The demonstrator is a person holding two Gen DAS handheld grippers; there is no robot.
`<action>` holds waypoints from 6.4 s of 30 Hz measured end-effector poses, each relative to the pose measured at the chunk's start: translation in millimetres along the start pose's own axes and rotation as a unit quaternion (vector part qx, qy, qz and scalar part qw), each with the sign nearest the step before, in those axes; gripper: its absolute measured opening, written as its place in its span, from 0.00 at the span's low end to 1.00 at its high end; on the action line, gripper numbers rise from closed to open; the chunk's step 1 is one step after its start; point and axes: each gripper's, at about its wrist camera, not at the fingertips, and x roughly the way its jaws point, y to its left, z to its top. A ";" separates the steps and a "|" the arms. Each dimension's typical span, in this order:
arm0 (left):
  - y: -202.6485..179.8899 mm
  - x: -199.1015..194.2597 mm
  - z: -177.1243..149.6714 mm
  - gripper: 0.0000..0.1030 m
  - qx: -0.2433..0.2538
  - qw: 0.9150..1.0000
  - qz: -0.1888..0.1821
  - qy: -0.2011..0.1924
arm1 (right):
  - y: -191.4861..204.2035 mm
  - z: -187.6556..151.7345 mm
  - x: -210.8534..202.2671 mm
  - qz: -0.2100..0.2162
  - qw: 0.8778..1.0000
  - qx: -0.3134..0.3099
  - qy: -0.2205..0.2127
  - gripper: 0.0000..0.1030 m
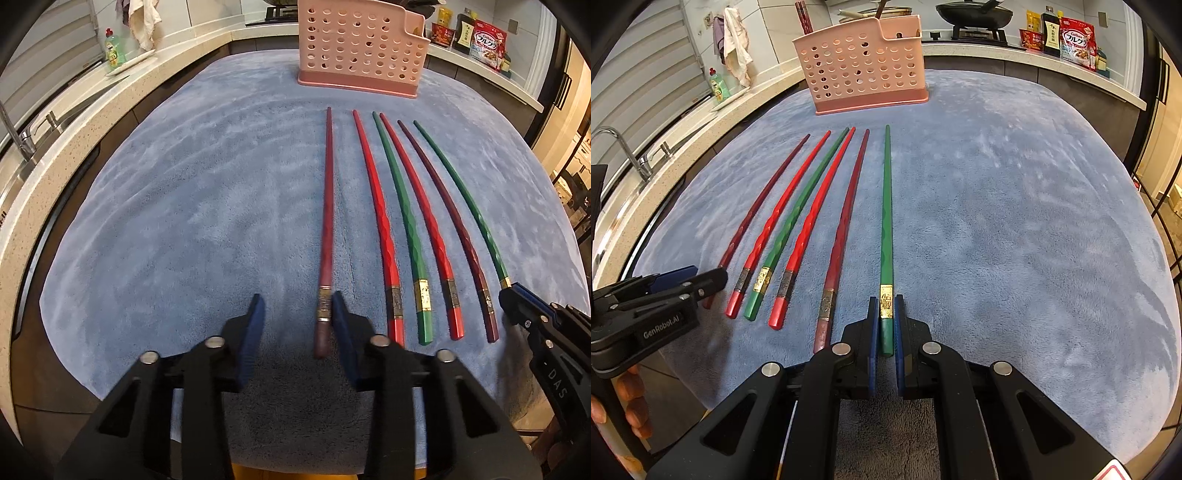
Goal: Organize utensils
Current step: 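Grasp the green chopstick with the right tool while the left tool grasps a dark red chopstick, then lift both chopsticks into the pink holder while both tools open to release them, then withdraw both open tools from the holder back toward the remaining chopsticks, then grasp a dark red chopstick with the right tool while the left tool grasps a red chopstick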
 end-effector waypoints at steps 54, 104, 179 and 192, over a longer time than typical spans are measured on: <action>41.7 -115.9 173.1 0.07 -0.059 0.983 -0.053 -0.164 | -29.8 169.5 -122.1 0.032 0.978 0.026 -0.203 0.06; 12.0 -67.6 323.0 0.23 -0.046 0.968 -0.060 -0.238 | -22.5 344.5 -14.4 0.066 0.968 0.068 -0.232 0.22; 13.1 -47.6 39.7 0.51 -0.022 0.998 0.019 -0.061 | 22.9 21.3 -23.1 0.024 0.999 -0.025 -0.026 0.38; 11.7 -32.6 24.6 0.55 -0.019 0.999 0.013 -0.035 | 25.4 10.0 -0.9 0.022 0.999 -0.036 0.002 0.27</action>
